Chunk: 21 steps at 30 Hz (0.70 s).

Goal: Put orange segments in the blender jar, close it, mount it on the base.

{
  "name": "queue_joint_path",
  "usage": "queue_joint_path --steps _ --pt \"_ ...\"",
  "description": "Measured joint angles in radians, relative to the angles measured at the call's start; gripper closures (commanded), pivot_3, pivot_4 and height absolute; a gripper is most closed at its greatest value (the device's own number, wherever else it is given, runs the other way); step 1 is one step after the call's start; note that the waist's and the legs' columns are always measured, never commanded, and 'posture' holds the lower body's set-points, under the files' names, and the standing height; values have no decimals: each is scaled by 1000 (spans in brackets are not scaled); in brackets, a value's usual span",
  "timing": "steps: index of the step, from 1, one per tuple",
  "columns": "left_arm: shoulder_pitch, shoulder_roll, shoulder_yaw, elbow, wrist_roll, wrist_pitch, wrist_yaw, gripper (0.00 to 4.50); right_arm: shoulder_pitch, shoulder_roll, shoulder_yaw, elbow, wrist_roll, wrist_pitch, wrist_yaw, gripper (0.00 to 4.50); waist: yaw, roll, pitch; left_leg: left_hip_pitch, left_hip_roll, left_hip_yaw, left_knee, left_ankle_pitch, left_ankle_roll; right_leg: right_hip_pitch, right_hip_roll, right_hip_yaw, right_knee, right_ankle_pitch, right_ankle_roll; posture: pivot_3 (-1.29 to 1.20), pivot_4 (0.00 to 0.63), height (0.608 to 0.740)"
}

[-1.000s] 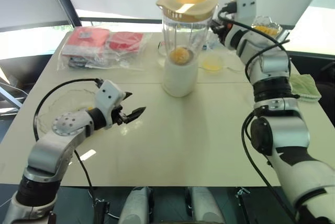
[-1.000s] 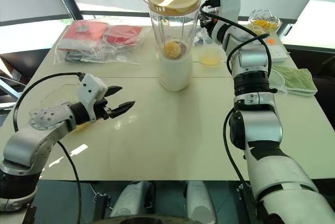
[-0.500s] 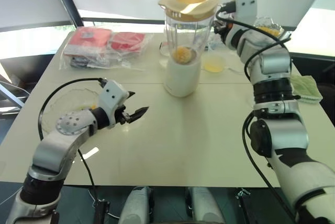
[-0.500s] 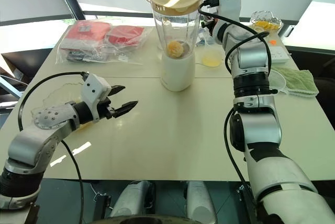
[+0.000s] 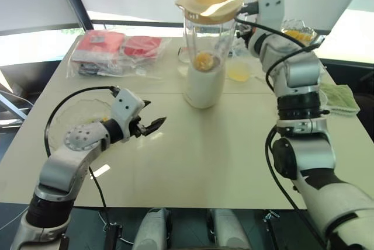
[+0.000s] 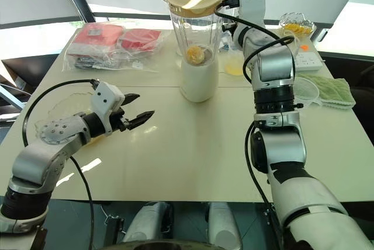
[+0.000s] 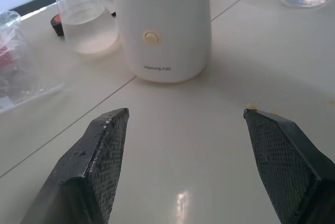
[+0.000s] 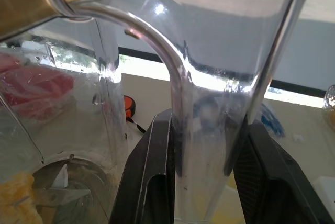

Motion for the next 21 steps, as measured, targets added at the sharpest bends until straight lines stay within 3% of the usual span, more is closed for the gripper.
queue_joint_path --steps 6,12,21 --pt "-1 -4 -7 6 12 -1 1 860 19 6 -4 -25 0 25 -25 3464 -1 0 0 11 0 0 -1 0 0 10 0 0 -1 -2 -4 0 150 740" --pt "-12 -12 -26 11 21 -5 -2 860 30 18 -36 -23 11 23 -26 3464 -1 -2 -1 11 0 0 -1 0 0 10 0 0 -1 -2 -4 0 150 740" --pt "-20 -23 -34 28 33 -14 -3 860 75 27 -82 52 45 -132 30 3464 -16 -7 -5 13 1 0 -1 0 0 12 0 0 -1 -2 -4 0 150 740"
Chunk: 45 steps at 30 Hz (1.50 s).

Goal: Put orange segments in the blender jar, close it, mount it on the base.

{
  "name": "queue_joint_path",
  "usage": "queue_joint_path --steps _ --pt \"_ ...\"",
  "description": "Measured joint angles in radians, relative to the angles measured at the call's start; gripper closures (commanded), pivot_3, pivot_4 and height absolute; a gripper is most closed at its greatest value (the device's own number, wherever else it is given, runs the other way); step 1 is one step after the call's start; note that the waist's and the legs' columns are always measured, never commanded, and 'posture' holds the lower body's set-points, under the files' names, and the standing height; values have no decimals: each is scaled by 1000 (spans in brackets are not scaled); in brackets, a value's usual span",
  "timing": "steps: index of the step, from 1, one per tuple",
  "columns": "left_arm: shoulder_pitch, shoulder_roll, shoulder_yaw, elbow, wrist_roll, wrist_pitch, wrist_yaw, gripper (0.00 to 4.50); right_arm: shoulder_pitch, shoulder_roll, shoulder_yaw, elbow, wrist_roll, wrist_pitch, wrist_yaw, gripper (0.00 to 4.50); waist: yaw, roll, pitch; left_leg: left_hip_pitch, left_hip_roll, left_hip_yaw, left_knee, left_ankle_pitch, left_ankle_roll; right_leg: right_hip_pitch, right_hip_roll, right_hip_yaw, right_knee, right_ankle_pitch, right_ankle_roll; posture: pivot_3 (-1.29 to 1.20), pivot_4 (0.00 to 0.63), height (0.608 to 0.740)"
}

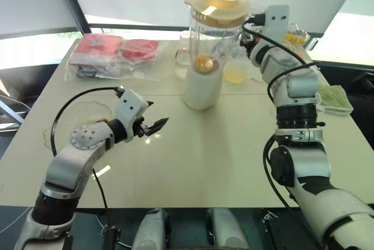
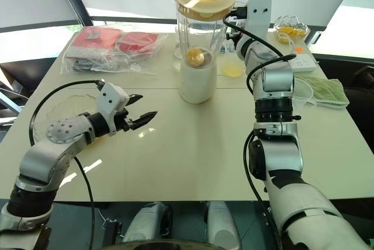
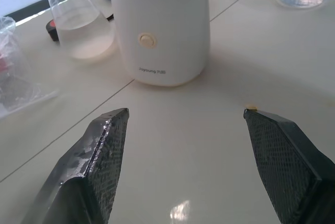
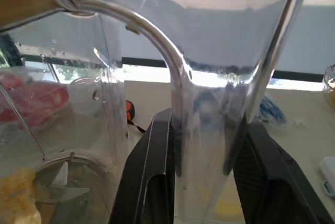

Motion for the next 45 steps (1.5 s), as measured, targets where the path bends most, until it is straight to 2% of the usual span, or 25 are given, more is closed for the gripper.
queue_joint_path --steps 10,17,24,38,45 --pt "-6 -1 -2 13 5 -10 -8 860 -16 -36 72 91 -25 -174 150 3464 -13 0 0 0 1 0 0 0 0 0 0 0 0 0 0 0 150 740" --pt "-11 -1 -3 25 22 -18 -13 860 -88 -69 81 293 -26 -329 264 3464 -12 0 0 1 1 0 -1 0 0 0 0 0 0 0 0 0 150 740" --pt "-12 -1 -3 32 30 -30 -19 860 -191 -56 59 478 -25 -341 221 3464 -10 0 0 0 1 0 -1 0 0 0 0 0 -1 0 -1 0 150 740" --pt "-8 -11 -14 40 51 -52 -19 860 -136 -11 42 329 -26 -254 67 3464 -8 0 0 -1 1 0 -2 0 0 0 -3 0 -4 0 -2 0 150 740" --pt "16 -27 -41 70 75 -107 -26 860 -101 -11 83 198 -38 -177 32 3464 -8 0 0 -3 1 0 -2 0 0 0 -4 0 -10 1 -3 0 150 740"
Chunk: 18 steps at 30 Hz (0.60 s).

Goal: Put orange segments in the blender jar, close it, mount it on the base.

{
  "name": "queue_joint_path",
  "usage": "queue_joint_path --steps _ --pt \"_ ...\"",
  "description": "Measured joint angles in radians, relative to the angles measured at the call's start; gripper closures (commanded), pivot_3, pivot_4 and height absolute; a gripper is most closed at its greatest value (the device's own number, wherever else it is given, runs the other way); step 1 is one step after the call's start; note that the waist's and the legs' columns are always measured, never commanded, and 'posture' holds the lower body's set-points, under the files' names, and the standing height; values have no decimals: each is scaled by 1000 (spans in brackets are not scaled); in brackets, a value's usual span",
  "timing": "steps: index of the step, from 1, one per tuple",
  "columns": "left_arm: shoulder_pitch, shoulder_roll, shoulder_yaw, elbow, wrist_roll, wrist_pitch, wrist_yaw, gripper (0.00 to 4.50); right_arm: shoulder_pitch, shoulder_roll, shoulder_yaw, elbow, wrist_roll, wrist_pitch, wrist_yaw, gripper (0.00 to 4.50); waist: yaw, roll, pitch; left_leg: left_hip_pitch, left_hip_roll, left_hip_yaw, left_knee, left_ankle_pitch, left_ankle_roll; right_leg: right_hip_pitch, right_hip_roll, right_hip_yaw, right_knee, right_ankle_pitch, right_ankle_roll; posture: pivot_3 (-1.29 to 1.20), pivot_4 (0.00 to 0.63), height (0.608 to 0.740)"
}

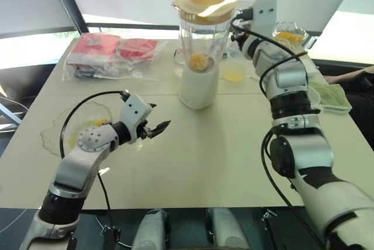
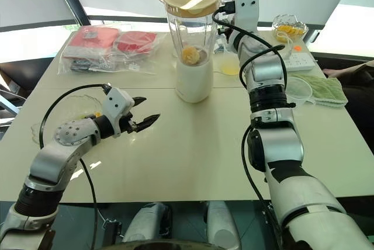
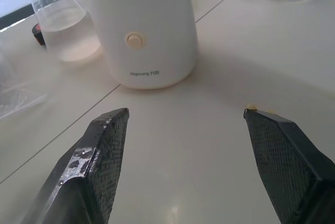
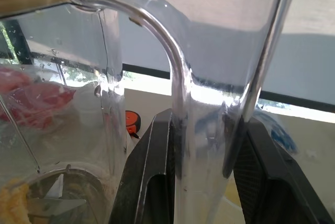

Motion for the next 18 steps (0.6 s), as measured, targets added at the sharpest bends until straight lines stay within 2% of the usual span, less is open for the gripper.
queue_joint_path --steps 18 --pt "-4 0 0 8 13 -7 -5 860 86 43 -29 -209 12 123 -89 3464 0 0 0 0 -3 1 -13 0 -1 -4 -6 -2 -4 0 0 0 150 740"
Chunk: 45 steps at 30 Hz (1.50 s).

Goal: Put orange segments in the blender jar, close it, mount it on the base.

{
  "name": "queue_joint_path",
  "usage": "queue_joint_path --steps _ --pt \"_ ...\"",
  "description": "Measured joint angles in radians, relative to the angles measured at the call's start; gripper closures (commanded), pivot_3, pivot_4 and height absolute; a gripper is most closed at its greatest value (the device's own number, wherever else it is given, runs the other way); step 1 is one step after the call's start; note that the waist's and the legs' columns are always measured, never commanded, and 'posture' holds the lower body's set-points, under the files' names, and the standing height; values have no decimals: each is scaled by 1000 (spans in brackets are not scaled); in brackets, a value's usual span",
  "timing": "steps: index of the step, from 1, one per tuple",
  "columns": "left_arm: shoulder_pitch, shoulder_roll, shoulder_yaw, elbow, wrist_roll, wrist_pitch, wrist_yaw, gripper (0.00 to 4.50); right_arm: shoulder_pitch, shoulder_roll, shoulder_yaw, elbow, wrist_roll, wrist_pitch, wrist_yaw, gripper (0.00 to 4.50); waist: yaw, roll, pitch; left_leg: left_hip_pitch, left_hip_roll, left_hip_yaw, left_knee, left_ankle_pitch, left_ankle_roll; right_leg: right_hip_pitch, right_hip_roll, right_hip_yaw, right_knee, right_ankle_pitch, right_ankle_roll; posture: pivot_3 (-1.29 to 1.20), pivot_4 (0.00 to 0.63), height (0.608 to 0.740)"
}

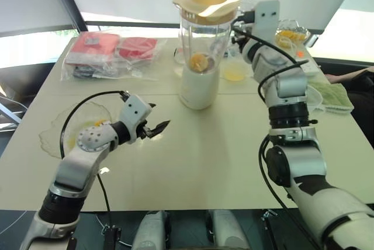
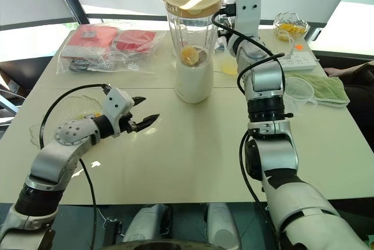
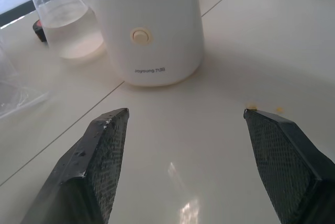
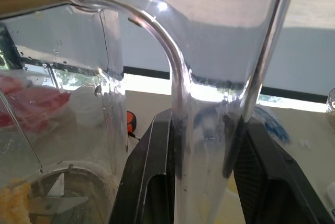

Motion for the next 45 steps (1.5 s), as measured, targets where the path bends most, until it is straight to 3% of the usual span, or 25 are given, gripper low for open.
queue_joint_path --steps 24,34,40,45 --pt "-23 -12 -2 -1 1 22 3 860 55 38 22 -192 -20 144 -50 3464 -1 0 0 0 2 -1 0 0 0 0 6 -1 0 0 1 0 150 740" --pt "-25 -15 -4 -1 2 22 3 860 40 15 21 -143 -18 129 -3 3464 -1 0 0 1 2 -1 0 0 0 1 7 0 0 0 1 0 150 740" --pt "-30 -16 -14 -1 10 22 3 788 62 -17 53 64 -31 124 70 606 -1 0 2 -1 2 1 0 0 0 0 8 1 0 0 0 0 150 740" --pt "-31 -17 -25 -1 16 22 3 788 65 -58 59 77 -50 121 88 606 -1 2 4 -13 2 0 0 0 0 -13 9 1 1 3 5 0 150 740"
